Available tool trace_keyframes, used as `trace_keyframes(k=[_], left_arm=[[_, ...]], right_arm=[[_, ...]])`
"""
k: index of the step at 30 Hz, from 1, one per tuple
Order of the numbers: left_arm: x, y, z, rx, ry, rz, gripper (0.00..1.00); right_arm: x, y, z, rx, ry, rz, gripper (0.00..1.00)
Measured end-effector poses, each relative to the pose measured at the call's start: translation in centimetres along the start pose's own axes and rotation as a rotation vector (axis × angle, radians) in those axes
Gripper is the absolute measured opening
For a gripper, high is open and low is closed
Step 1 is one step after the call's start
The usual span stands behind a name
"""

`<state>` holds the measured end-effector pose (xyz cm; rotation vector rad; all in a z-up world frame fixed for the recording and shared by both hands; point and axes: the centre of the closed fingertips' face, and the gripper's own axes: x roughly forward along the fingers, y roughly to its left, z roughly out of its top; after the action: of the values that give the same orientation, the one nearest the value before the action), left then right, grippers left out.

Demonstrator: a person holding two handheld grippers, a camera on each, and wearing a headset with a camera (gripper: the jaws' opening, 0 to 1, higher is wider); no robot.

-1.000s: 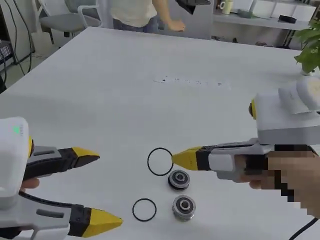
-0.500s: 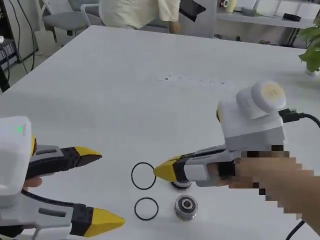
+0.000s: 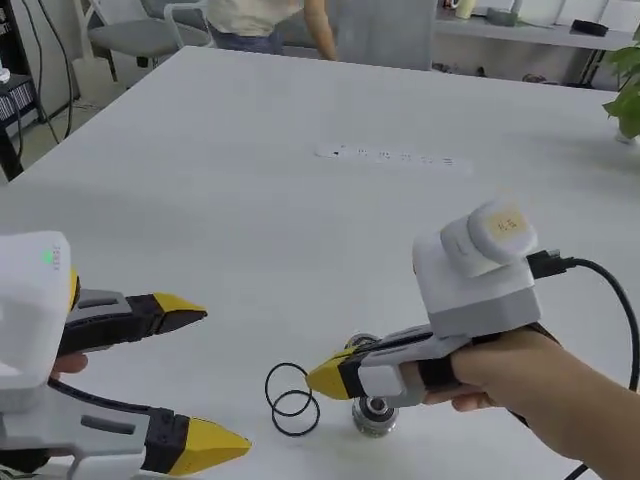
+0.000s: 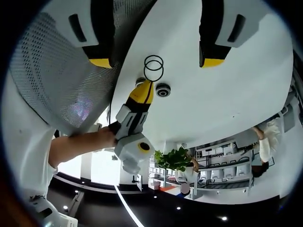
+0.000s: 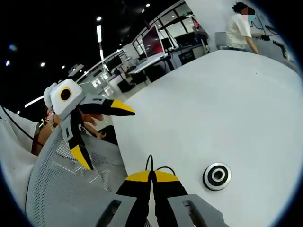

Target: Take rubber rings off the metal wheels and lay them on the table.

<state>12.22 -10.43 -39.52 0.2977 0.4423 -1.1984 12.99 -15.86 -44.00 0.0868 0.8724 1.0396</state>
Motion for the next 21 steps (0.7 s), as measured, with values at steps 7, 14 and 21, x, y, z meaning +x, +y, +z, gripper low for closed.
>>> trace_keyframes(k=[7, 14, 21], left_arm=[[0.0, 0.0, -0.1, 0.003, 0.003, -0.003, 0.71], [0.0, 0.0, -0.1, 0.003, -0.001, -0.004, 0.7], [-0.1, 0.1, -0.1, -0.002, -0.004, 0.002, 0.7]], right_arm=[[0.1, -1.1, -1.1, 0.033, 0.033, -0.034, 0.0], [0.3, -1.9, -2.1, 0.046, 0.068, -0.065, 0.0], [0.3, -2.7, -2.5, 0.041, 0.083, -0.103, 0.0]])
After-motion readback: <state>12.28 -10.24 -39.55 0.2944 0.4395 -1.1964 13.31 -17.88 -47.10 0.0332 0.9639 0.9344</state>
